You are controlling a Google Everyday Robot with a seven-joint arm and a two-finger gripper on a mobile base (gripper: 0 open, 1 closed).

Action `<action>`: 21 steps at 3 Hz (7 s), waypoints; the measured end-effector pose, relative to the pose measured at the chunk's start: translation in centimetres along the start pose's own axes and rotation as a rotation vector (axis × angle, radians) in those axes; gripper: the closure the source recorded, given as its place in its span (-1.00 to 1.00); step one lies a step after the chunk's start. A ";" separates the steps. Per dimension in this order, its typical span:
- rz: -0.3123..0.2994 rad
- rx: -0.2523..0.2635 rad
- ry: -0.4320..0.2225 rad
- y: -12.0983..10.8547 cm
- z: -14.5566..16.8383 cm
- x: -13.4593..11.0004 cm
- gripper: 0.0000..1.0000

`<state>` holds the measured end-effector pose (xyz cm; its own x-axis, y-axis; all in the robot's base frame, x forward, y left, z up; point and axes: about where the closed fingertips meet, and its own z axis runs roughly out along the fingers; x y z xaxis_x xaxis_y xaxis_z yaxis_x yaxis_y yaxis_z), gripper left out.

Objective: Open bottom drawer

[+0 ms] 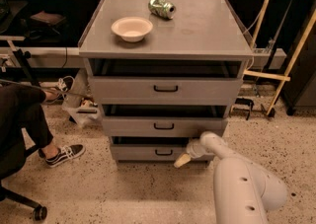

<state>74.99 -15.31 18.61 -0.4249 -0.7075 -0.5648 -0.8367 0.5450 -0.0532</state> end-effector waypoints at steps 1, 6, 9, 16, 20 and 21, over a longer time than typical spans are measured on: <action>0.000 0.000 0.000 0.0 0.0 0.0 -1.00; 0.000 0.000 0.000 0.0 -0.3 -0.2 1.00; 0.012 -0.047 -0.018 1.7 -1.4 2.6 1.00; -0.023 -0.084 -0.045 4.9 -3.7 4.9 1.00; -0.021 -0.086 -0.048 6.9 -4.7 6.6 1.00; -0.012 -0.085 -0.046 7.8 -5.0 7.4 1.00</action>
Offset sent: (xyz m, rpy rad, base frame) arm 0.0000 0.0000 0.0000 0.0000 0.0000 0.0000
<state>63.64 -18.55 18.09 -0.3997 -0.6910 -0.6022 -0.8689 0.4949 0.0089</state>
